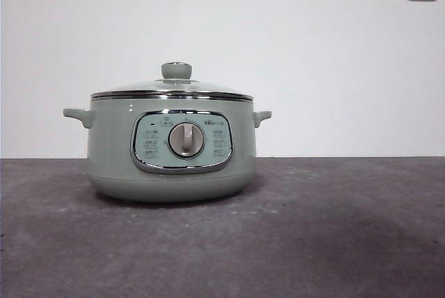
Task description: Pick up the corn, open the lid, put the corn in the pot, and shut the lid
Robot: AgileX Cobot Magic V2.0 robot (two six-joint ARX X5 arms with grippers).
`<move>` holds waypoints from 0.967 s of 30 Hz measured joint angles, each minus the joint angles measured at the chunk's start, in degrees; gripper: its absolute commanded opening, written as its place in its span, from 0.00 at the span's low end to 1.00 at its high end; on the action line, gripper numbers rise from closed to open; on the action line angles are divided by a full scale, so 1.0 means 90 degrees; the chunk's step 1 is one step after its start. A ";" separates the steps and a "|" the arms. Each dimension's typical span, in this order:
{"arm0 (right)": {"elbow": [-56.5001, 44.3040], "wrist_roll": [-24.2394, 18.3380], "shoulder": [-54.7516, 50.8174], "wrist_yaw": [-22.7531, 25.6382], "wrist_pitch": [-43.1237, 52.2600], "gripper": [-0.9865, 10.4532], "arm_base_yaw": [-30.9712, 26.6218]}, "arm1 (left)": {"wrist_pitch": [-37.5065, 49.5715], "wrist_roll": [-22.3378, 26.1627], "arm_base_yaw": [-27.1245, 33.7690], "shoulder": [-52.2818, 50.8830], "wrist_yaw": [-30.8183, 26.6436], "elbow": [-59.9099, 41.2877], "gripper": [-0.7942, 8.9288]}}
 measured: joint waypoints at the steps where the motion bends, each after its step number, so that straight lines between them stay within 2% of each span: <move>1: -0.0238 0.0007 -0.0129 0.0000 0.0029 0.09 0.0000 | 0.0000 0.0000 0.0000 0.0000 0.0000 0.0000 0.08; 9: -0.1226 0.0027 -0.0617 -0.0002 0.0029 0.09 0.0000 | 0.0000 0.0000 0.0000 0.0000 0.0000 0.0000 0.08; 29: -0.1234 0.0027 -0.0624 -0.0024 0.0051 0.09 0.0000 | 0.0000 0.0000 0.0000 0.0015 0.0000 0.0000 0.08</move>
